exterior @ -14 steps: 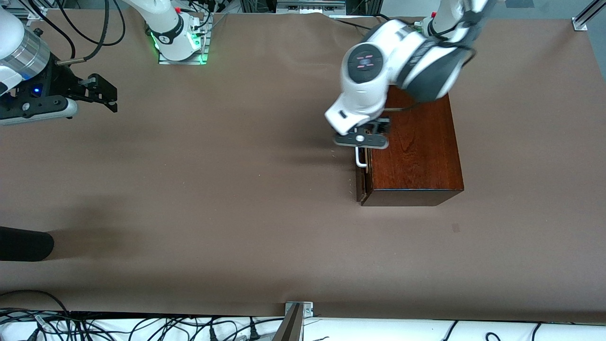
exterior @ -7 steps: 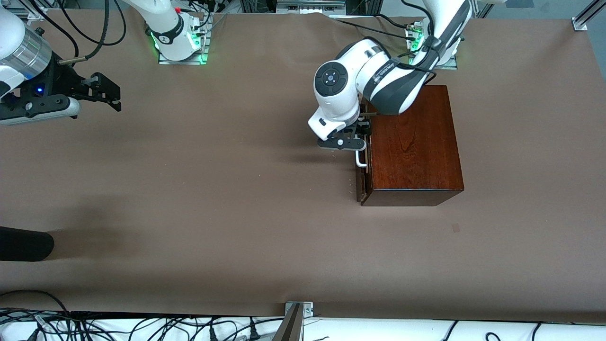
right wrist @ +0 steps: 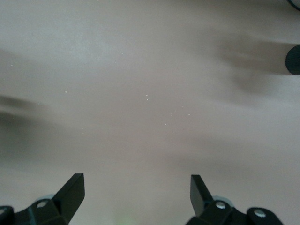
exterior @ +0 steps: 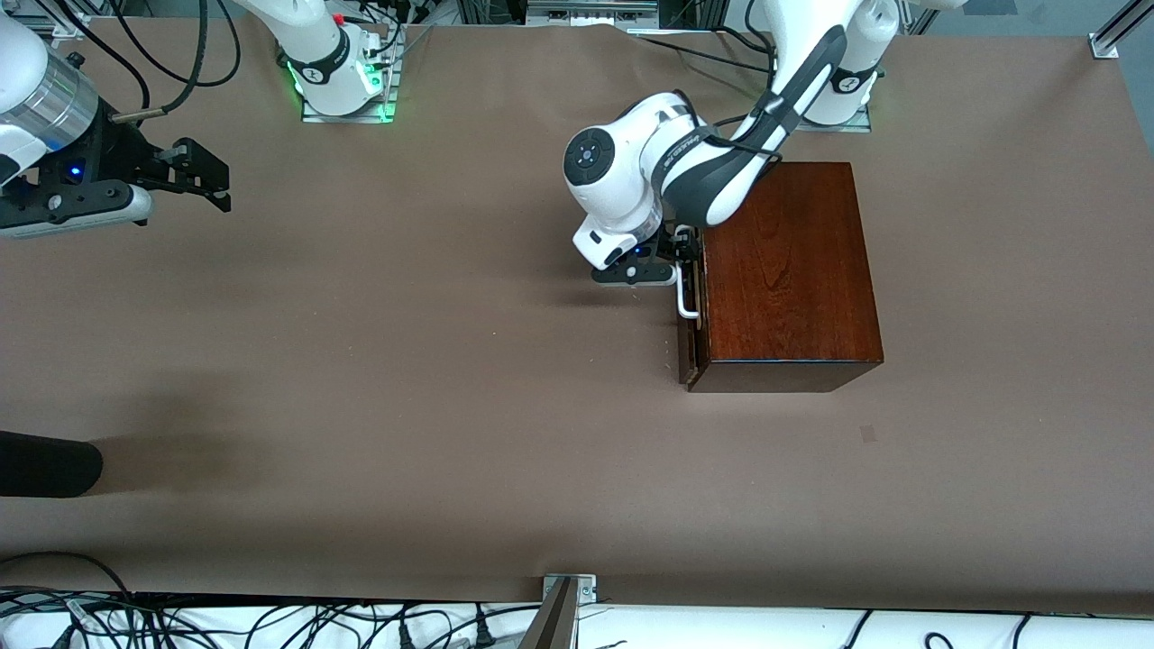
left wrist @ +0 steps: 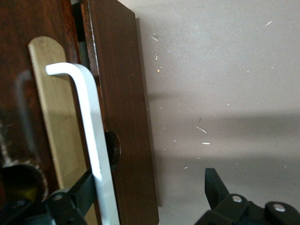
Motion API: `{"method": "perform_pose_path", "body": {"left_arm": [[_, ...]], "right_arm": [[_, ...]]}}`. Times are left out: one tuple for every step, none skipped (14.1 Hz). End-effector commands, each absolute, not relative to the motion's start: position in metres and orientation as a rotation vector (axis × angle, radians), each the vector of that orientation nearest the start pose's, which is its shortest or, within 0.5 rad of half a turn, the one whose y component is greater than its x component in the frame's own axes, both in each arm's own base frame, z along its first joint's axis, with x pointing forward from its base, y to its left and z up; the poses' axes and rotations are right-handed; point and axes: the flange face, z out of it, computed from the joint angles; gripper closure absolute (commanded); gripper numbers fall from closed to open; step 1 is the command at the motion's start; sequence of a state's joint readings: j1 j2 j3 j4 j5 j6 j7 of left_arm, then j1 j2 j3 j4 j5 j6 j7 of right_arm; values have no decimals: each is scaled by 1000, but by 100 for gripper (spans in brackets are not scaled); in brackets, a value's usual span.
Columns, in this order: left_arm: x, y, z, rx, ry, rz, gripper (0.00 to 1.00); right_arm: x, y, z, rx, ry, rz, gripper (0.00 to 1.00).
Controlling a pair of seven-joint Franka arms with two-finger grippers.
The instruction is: Open drawer, take yellow block, close drawer
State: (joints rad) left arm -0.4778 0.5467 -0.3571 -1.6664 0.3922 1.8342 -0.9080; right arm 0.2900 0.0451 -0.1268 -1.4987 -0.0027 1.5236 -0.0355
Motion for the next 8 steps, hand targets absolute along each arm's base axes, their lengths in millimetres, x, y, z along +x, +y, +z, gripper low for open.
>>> {"method": "perform_pose_path", "body": {"left_arm": [[464,-444,270,-2765,105,76,0],[464,-447,266,-2776,111,71,0],[464,-449,263,-2790,111,62,0],[465,-453,260,-2811,112,49,0],[466,-458,260,-2838,115,27,0],[464,-464,256,-2869,103,18,0],[457,-478,256,-2892,100,-5,0],[452,-486,251,-2906,76,-14,0]], "right_arm": [[552,93,636,-3126,-306,33,0],[552,94,636,-3126,-306,33,0],[552,95,636,-3125,-306,34,0],[552,96,637,-3125,-308,31,0],[552,97,636,-3125,-308,34,0],[552,97,636,-3123,-306,34,0],[552,97,636,-3123,-306,34,0],[552,97,636,-3125,-306,34,0]]}}
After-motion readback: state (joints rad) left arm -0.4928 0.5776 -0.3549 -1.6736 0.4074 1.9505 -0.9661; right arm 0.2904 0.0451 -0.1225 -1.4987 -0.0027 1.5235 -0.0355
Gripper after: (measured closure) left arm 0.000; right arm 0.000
